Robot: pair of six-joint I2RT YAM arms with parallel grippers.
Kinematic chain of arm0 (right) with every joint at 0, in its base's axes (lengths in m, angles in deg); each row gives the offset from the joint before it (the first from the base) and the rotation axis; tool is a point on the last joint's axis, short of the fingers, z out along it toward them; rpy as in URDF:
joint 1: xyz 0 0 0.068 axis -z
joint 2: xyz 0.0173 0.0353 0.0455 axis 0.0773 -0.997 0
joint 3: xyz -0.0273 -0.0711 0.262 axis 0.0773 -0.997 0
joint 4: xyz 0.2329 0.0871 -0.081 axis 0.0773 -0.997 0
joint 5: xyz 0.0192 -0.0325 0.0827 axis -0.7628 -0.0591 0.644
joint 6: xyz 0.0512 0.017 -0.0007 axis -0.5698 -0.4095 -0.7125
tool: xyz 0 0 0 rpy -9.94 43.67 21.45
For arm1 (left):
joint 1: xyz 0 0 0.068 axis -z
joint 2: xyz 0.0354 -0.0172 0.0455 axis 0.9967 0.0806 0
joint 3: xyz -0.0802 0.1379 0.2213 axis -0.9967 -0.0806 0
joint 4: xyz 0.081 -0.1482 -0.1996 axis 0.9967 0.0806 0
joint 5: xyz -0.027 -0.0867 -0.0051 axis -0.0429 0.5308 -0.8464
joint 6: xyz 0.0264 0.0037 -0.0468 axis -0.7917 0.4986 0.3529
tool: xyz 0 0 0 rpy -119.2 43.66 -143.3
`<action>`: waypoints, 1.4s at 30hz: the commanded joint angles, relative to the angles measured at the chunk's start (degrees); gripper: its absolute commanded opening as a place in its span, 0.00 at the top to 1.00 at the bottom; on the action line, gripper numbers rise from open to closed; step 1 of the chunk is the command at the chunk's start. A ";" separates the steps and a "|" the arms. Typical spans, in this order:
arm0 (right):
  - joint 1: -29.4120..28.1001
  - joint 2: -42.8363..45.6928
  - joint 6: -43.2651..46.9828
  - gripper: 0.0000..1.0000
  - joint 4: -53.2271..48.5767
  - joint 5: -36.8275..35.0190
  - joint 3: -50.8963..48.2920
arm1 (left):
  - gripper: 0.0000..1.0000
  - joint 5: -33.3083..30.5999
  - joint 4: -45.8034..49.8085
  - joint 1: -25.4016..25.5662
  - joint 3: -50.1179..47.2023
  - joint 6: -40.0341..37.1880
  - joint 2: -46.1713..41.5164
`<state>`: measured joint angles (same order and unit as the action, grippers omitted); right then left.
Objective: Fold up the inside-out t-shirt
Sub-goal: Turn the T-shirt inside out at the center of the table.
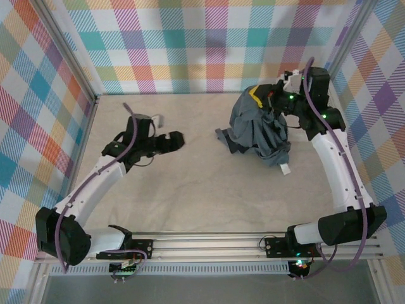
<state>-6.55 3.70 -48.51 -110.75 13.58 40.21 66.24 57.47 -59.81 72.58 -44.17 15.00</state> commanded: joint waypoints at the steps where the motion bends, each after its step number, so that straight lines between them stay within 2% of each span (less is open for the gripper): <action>1: -2.05 -0.42 5.15 1.00 0.24 3.66 -0.27 | 0.00 5.42 -5.33 7.64 7.08 -3.02 2.13; 3: -2.72 -1.04 5.65 1.00 1.11 6.61 -0.82 | 0.00 1.23 -2.56 9.95 11.56 -4.51 5.46; 6: -2.84 -1.68 7.05 1.00 0.62 10.76 -0.92 | 0.00 -6.36 3.13 9.88 16.90 -4.86 10.24; 7: -2.99 -1.68 7.83 1.00 0.01 11.58 -0.79 | 0.01 -6.59 4.13 9.71 18.38 -5.59 11.61; 11: -4.28 -0.94 10.85 1.00 0.23 15.23 -0.82 | 0.01 0.55 3.85 9.59 23.04 -9.42 16.85; 16: -5.51 -1.05 9.94 1.00 3.83 18.00 -0.81 | 0.03 0.33 6.00 9.52 27.57 -10.53 23.09; 17: -5.67 -1.11 9.56 1.00 4.69 18.63 -0.74 | 0.10 -1.26 6.32 9.39 27.93 -9.97 23.99; 18: -5.66 -1.15 9.21 1.00 5.19 19.06 -0.78 | 0.26 -2.60 6.81 9.10 28.30 -9.06 24.80; 21: -4.83 -1.23 11.27 1.00 1.23 17.61 0.59 | 1.00 -1.71 7.10 7.44 28.70 -5.14 25.00; 25: 1.33 -0.23 14.06 1.00 -6.86 11.45 2.34 | 1.00 7.83 -0.40 2.99 27.51 6.81 17.24; 27: 3.49 -0.25 18.09 0.92 -11.52 6.09 1.76 | 1.00 11.30 -3.41 0.46 28.70 12.47 13.26; 29: 2.98 -1.38 27.03 0.87 -14.16 1.52 -0.54 | 1.00 13.33 -1.60 -1.04 32.26 14.95 11.10; 33: 2.46 -3.67 31.22 0.85 -14.83 0.27 -8.35 | 1.00 16.56 2.39 -1.22 37.12 18.26 10.31; 35: 2.46 -1.51 29.77 0.81 -11.53 1.16 -11.83 | 1.00 16.00 4.70 -1.24 38.17 18.78 10.23; 37: 1.84 1.76 29.81 0.71 -7.41 0.91 -14.47 | 1.00 13.99 5.78 -1.30 38.72 19.11 9.98; 39: -0.48 4.85 32.45 0.59 -4.75 -1.74 -16.51 | 1.00 13.08 4.42 -1.35 39.76 20.06 10.09; 42: -5.63 6.51 34.15 0.54 -0.20 -0.42 -18.71 | 1.00 12.67 3.51 -1.22 42.76 20.57 11.20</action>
<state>-7.80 5.74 -18.45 -118.21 12.55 21.63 79.20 61.88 -60.69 112.03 -25.51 25.32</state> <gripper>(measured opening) 0.452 0.065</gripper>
